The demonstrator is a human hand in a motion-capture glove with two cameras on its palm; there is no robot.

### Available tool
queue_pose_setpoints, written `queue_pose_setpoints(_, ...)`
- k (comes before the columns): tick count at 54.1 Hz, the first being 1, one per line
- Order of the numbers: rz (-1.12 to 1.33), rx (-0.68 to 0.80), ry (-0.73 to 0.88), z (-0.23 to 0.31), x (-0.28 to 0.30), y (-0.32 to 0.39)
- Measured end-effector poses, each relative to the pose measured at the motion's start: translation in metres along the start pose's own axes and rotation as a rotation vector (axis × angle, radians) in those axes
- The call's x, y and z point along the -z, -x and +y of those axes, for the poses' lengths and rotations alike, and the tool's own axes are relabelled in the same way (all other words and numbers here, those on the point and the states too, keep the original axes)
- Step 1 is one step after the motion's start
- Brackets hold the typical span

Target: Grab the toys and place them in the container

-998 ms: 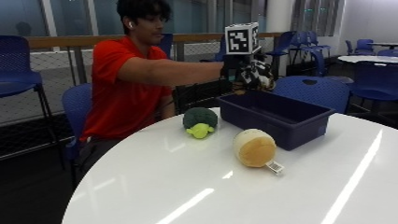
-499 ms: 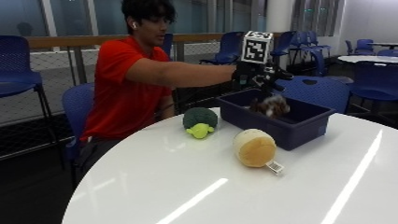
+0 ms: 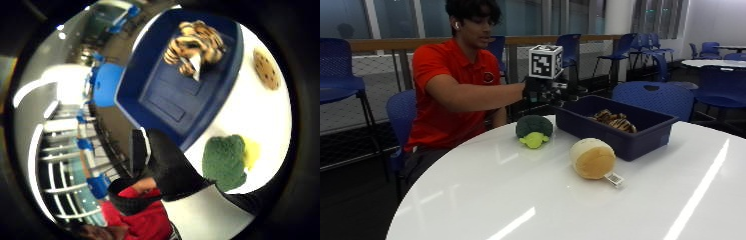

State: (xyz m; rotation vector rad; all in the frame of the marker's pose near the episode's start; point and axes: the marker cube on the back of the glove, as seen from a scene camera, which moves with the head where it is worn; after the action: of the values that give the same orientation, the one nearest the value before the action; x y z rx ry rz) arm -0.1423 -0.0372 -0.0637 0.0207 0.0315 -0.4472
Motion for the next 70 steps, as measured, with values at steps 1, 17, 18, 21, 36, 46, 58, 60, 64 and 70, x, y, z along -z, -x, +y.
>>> queue_pose_setpoints(1, -0.001, -0.008, -0.003, 0.005, -0.003, -0.003)
queue_pose_setpoints(17, 0.000, -0.079, 0.058, 0.059, -0.063, -0.023)
queue_pose_setpoints(18, -0.002, -0.080, 0.060, 0.060, -0.065, -0.024)
queue_pose_setpoints(21, -0.009, -0.079, 0.069, 0.064, -0.073, -0.026)
queue_pose_setpoints(36, 0.040, -0.092, 0.133, 0.068, -0.104, -0.021)
queue_pose_setpoints(46, 0.073, -0.118, 0.228, 0.070, -0.125, -0.027)
queue_pose_setpoints(58, 0.099, -0.128, 0.193, 0.074, -0.121, -0.023)
queue_pose_setpoints(60, 0.106, -0.121, 0.170, 0.076, -0.121, -0.021)
queue_pose_setpoints(64, 0.110, -0.104, 0.129, 0.078, -0.122, -0.017)
queue_pose_setpoints(70, 0.108, -0.073, 0.076, 0.077, -0.121, -0.013)
